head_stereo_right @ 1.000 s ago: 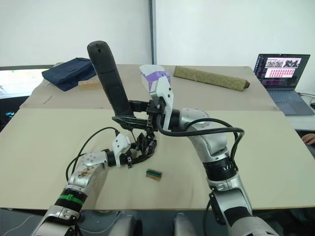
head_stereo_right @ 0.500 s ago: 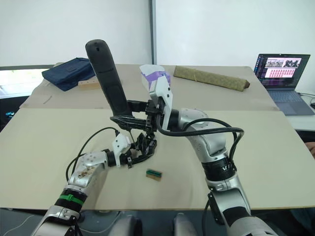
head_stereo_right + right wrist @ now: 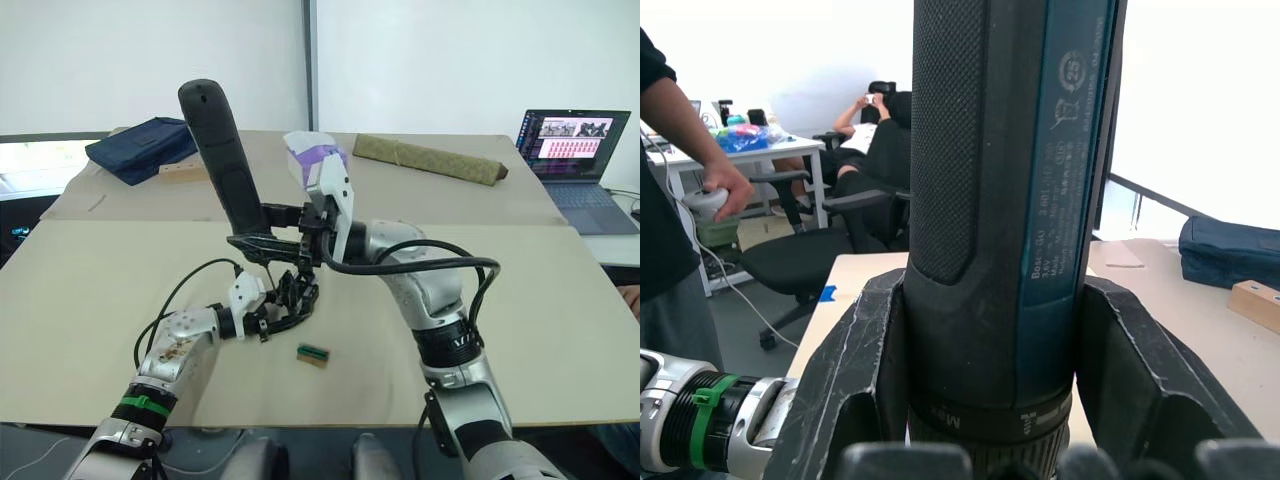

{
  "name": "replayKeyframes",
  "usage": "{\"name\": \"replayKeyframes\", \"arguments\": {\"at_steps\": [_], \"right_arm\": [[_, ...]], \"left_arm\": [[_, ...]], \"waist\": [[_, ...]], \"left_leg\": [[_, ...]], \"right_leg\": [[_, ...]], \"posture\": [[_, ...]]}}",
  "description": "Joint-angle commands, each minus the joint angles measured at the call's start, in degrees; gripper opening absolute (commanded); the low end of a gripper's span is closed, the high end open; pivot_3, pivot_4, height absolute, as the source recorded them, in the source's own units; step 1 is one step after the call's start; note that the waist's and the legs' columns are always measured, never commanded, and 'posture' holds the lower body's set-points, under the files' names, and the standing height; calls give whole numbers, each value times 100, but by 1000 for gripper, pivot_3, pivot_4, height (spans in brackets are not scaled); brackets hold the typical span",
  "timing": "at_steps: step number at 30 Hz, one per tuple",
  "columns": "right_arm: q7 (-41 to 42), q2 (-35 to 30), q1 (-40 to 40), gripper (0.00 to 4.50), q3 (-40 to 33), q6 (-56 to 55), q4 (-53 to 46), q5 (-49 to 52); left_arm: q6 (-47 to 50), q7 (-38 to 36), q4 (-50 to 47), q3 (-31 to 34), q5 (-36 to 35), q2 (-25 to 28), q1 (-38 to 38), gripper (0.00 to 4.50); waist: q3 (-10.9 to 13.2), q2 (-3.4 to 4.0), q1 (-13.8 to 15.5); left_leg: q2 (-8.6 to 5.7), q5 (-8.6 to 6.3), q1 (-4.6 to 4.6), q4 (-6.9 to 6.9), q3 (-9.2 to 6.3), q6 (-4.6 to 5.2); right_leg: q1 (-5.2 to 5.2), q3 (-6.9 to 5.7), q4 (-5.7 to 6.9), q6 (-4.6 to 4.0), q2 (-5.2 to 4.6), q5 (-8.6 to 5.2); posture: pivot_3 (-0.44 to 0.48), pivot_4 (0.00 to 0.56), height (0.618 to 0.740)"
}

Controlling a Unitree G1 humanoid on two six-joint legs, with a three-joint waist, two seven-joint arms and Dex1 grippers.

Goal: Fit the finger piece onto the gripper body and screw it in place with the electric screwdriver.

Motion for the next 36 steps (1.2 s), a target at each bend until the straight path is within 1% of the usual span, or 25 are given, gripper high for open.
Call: {"name": "replayKeyframes", "arguments": {"at_steps": [1, 36], "right_arm": [[-30, 13, -230, 1907, -254, -51, -293, 231], [-130, 80, -278, 1907, -244, -173, -239, 207]], "left_arm": [[218, -74, 186, -169, 63, 8, 190, 2269], [234, -92, 169, -174, 51, 18, 214, 2269]], "waist": [[0, 0, 0], [0, 0, -1]], "left_leg": [[0, 0, 0, 0, 0, 0], [0, 0, 0, -1, 0, 0]], "right_leg": [[0, 0, 0, 0, 0, 0], [0, 0, -1, 0, 0, 0]], "posture": [[0, 150, 740], [0, 150, 740]]}}
